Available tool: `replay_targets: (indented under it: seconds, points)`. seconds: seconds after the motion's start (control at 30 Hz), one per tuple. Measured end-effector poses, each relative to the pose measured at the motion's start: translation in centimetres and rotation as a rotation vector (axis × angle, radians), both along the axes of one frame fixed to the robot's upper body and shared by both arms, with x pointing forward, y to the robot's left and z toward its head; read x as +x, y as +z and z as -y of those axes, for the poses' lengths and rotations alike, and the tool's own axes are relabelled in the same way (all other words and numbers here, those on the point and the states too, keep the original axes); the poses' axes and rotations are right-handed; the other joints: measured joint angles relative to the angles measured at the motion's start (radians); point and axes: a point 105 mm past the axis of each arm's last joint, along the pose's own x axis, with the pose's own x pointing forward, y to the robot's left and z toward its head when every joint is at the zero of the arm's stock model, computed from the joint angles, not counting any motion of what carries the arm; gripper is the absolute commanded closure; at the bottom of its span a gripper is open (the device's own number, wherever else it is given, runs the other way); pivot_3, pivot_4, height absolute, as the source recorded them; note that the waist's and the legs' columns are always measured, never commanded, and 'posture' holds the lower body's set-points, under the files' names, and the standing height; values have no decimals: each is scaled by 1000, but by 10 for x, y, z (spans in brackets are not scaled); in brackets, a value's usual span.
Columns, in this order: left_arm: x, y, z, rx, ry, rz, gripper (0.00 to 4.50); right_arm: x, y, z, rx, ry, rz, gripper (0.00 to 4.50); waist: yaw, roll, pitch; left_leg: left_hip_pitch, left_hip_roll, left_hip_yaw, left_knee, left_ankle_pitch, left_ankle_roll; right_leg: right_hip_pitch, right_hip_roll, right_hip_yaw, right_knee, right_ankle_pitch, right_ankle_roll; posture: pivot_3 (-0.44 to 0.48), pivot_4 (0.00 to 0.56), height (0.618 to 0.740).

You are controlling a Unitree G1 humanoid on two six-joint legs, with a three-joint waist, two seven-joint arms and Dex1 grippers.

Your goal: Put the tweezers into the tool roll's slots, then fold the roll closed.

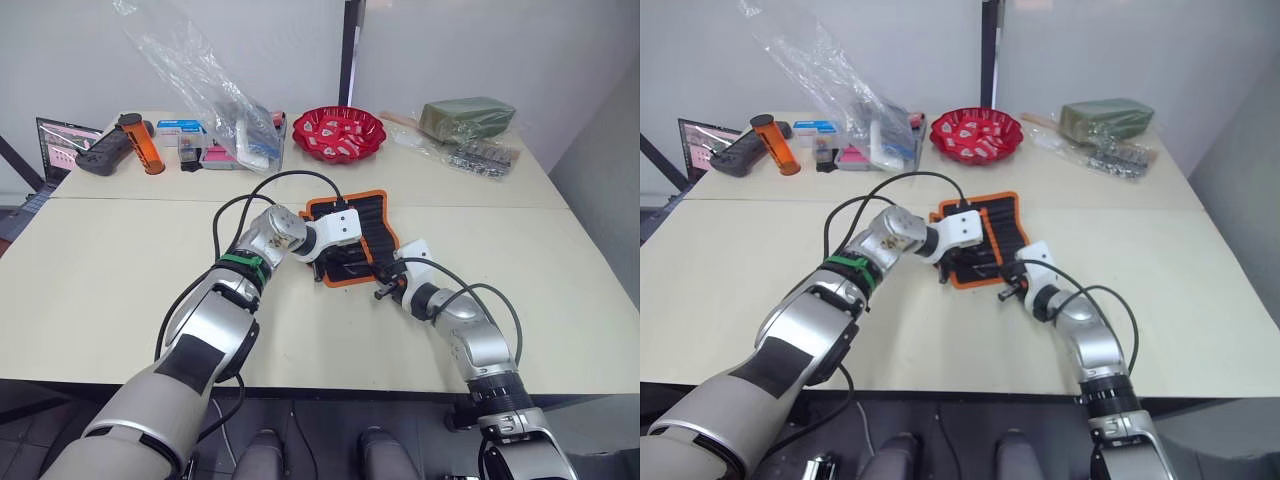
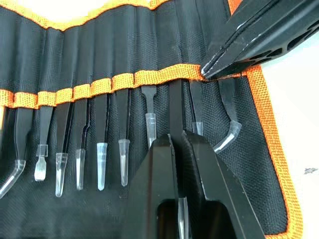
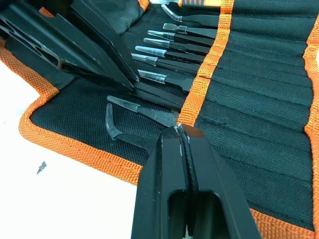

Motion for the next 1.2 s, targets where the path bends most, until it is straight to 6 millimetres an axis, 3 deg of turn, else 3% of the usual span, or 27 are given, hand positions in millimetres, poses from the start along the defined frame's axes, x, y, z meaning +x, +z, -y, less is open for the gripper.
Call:
replay_targets:
  seconds: [0.57, 0.83, 0.87, 0.9, 1.03, 1.2]
  points:
    - [-4, -5, 34, -22, -30, 87, 4453, -8, -4, 1, 10, -34, 7, 4500, 9, 0, 0, -1, -1, 0, 0, 0, 0, 0, -1, 0, 0, 0, 0, 0, 150, 740]
    - [-4, -5, 37, -33, -23, 93, 4453, -10, -3, 2, 10, -43, 9, 4500, 11, 0, 0, -1, -1, 0, 0, 0, 0, 0, -1, 0, 0, 0, 1, 0, 150, 740]
    - [-4, -5, 37, -35, -22, 91, 3696, -10, -3, 2, 10, -43, 9, 4500, 11, 0, 0, -1, -1, 0, 0, 0, 0, 0, -1, 0, 0, 0, 1, 0, 150, 740]
    - [-3, -4, 36, -48, -13, 81, 3604, -10, -3, 2, 10, -43, 9, 4500, 11, 0, 0, -1, -1, 0, 0, 0, 0, 0, -1, 0, 0, 0, 1, 0, 150, 740]
    - [-3, 14, 37, -110, -26, 47, 2223, -9, -2, 0, 15, -40, 11, 4500, 4, 0, 0, 0, -1, 0, -1, 0, 0, 0, 0, 0, 0, 0, 1, 0, 150, 740]
    - [10, 49, 1, -209, 23, 27, 492, -9, -3, -2, 27, -28, 6, 4500, -10, 1, 0, 1, 0, 0, -2, 0, 0, 0, 0, 0, 1, 0, 0, 0, 150, 740]
